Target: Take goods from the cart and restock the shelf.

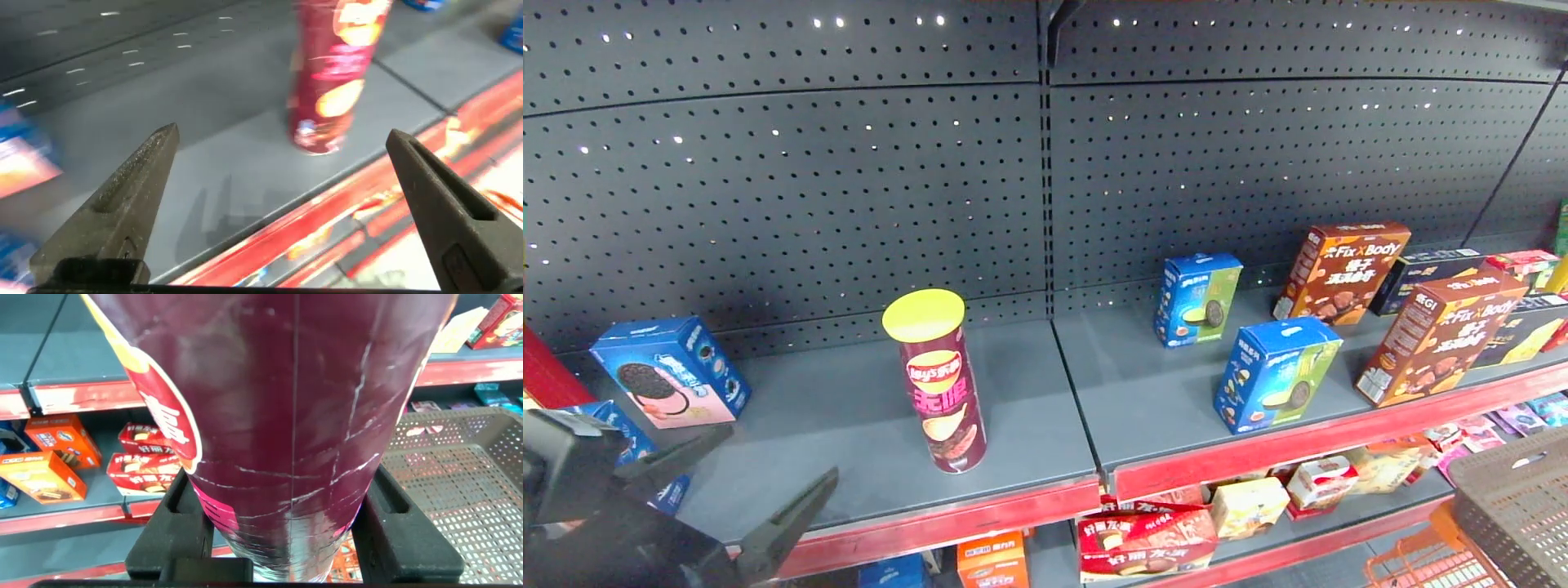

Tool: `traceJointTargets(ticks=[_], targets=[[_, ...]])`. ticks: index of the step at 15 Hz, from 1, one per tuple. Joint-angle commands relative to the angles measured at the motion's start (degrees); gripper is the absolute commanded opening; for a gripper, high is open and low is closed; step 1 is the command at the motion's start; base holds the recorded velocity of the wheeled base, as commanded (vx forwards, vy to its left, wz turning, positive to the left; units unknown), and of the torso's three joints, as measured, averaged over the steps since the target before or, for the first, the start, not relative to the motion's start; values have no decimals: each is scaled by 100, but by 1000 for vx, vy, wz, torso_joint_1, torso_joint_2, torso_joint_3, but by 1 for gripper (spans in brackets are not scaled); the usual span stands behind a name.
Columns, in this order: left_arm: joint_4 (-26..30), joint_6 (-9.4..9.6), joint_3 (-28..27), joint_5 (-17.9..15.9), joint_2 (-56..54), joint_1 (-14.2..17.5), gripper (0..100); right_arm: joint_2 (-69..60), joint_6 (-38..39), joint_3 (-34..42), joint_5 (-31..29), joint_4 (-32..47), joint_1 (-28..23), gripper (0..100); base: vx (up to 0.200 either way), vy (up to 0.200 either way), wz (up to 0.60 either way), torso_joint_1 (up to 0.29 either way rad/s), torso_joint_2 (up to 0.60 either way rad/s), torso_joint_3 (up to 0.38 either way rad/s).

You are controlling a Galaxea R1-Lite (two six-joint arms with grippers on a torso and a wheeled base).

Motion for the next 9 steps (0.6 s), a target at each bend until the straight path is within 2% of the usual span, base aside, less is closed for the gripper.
traceJointTargets(ticks=[1, 2, 4, 5, 6, 7, 8, 9], targets=[[42, 0, 171, 43, -614, 490, 100, 0, -4, 5, -19, -1, -77, 0, 0, 0, 0, 0, 0, 0], [42, 18, 338, 35, -816, 683, 100, 0, -4, -13, -19, -9, -139, 0, 0, 0, 0, 0, 0, 0], [340, -35, 479, 61, -1194, 780, 100, -9, -4, -39, -19, -1, -156, 0, 0, 0, 0, 0, 0, 0], [1175, -97, 479, 87, -1967, 842, 100, -18, -4, -57, -19, -1, -156, 0, 0, 0, 0, 0, 0, 0], [1659, -123, 479, 140, -2380, 842, 100, -18, -4, -74, -19, -1, -156, 0, 0, 0, 0, 0, 0, 0], [2432, -123, 479, 307, -3075, 859, 100, -18, -4, -83, -19, -1, -156, 0, 0, 0, 0, 0, 0, 0], [2819, -132, 479, 430, -3479, 877, 100, -18, -4, -101, -19, -1, -156, 0, 0, 0, 0, 0, 0, 0], [3487, -141, 479, 632, -4182, 912, 100, -26, -4, -127, -19, 8, -156, 0, 0, 0, 0, 0, 0, 0]])
